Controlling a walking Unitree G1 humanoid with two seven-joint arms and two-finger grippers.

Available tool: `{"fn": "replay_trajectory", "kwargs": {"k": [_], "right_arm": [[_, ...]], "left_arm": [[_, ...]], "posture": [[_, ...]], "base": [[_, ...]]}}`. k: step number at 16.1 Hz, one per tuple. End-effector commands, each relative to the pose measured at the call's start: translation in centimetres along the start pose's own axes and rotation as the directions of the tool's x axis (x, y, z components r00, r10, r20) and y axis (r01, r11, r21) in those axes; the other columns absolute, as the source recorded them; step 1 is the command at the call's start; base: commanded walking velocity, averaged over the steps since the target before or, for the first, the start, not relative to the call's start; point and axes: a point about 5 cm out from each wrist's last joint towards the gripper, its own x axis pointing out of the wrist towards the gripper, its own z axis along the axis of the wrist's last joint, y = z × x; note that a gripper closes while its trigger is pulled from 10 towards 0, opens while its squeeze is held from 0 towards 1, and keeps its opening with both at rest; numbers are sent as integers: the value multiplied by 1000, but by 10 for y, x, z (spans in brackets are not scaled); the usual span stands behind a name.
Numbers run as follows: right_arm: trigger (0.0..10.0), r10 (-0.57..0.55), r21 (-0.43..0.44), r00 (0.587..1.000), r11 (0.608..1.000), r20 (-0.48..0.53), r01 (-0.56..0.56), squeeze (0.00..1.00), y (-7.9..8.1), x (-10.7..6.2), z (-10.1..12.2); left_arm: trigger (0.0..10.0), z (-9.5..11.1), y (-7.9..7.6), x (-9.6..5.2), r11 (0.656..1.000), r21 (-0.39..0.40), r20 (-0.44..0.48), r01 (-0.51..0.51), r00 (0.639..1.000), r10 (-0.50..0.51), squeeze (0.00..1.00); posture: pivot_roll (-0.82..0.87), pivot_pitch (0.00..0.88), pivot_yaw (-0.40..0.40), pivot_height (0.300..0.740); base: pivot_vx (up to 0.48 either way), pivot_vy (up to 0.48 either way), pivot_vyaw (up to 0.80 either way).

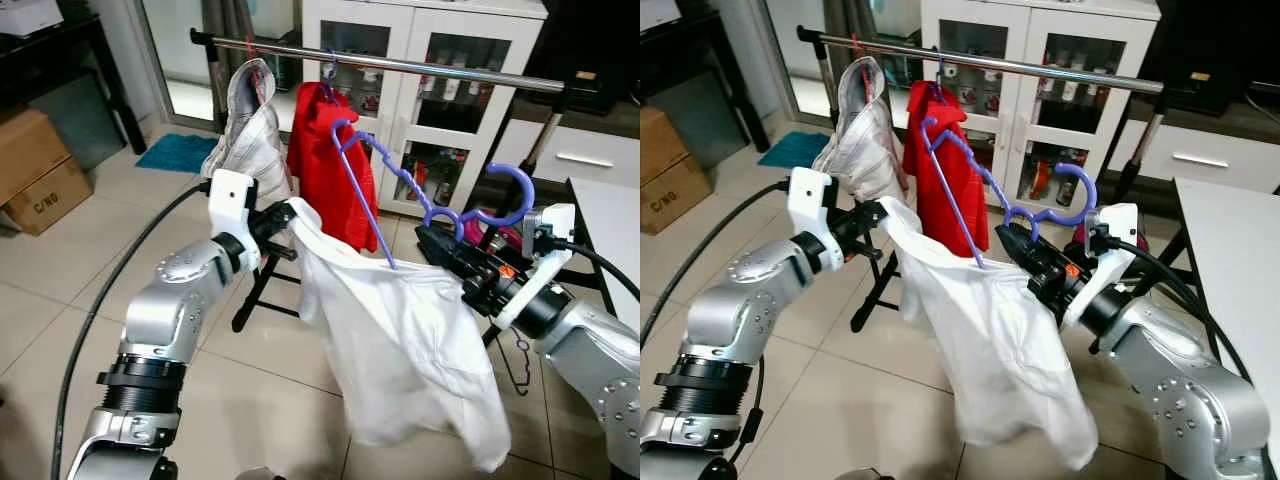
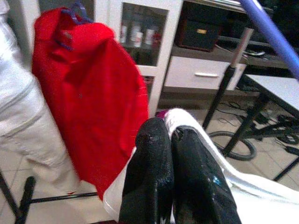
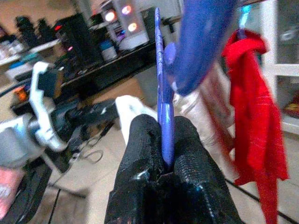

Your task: Hang hanger

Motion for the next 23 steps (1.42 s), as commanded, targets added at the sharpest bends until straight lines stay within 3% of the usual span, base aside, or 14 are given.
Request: {"fn": "replay_trajectory", "kwargs": {"k": [1, 2, 3, 6, 7, 9, 10, 11, 12, 15, 17, 20, 21, 23], "right_arm": [[0, -111, -1, 988, 994, 106, 112, 0, -10, 6, 14], [0, -111, -1, 988, 994, 106, 112, 0, -10, 6, 14], [0, -209, -8, 963, 977, 172, 214, 0, -17, 14, 21], [0, -325, -24, 922, 941, 208, 337, 0, -22, 29, 18], [0, -336, -82, 924, 931, 184, 355, 0, -23, 30, 14], [0, -404, 75, 877, 914, 259, 399, 0, -32, 26, 19], [0, -419, -34, 872, 897, 252, 441, 0, -36, 24, 19], [0, -445, 18, 857, 890, 261, 456, 0, -40, 23, 18], [0, -453, -177, 868, 855, 201, 487, 0, -45, 21, 11], [0, -483, -235, 859, 827, 170, 511, 0, -51, 21, 4], [0, -441, -289, 879, 831, 180, 476, 0, -47, 29, 3], [0, -294, 235, 891, 946, 345, 221, 0, -27, 44, 16], [0, -261, 274, 888, 948, 379, 162, 0, -22, 45, 20], [0, -190, 378, 843, 926, 503, -17, 0, -14, 46, 38]], "left_arm": [[0, 0, -27, 5, 987, 2, -5, 160, 987, -160, 0], [0, 0, -27, 5, 987, 2, -5, 160, 987, -160, 0], [0, 6, -53, 8, 952, -6, 24, 307, 952, -306, 0], [0, 36, -105, 4, 809, -31, 153, 587, 803, -576, 0], [0, 39, -107, 3, 801, -24, 158, 598, 793, -588, 0], [0, 48, -99, -2, 803, -77, 234, 591, 793, -562, 0], [0, 51, -95, -5, 797, -101, 269, 595, 788, -555, 0], [0, 58, -91, -11, 781, -109, 314, 615, 767, -560, 0], [0, 71, -86, -21, 747, -117, 389, 654, 723, -572, 0], [0, 92, -75, -35, 699, -114, 492, 706, 651, -578, 0], [0, 98, -57, -34, 761, -155, 534, 630, 702, -472, 0], [0, 109, -35, -28, 790, -301, 635, 534, 730, -253, 0], [0, 107, -33, -27, 801, -309, 609, 513, 754, -248, 0], [0, 70, -41, -23, 849, -229, 339, 477, 856, -389, 0]], "posture": [[-57, 0, 45, 740], [-57, 0, 45, 740], [-59, 0, 50, 740], [-58, 0, 51, 740], [-52, 0, 49, 740], [-50, 0, 50, 740], [-50, 0, 50, 740], [-52, 0, 53, 740], [-53, 0, 56, 740], [-50, 0, 55, 740], [-50, 0, 55, 740], [-50, 0, 57, 740], [-47, 0, 56, 740], [-46, 0, 58, 740]], "base": [[0, 0, 0], [0, 0, 0], [0, 0, 0], [0, 0, 0], [0, 0, 0], [0, 0, 0], [0, 0, 0], [0, 0, 0], [0, 0, 0], [0, 0, 0], [0, 0, 0], [0, 0, 0], [0, 0, 0], [0, 0, 0]]}}
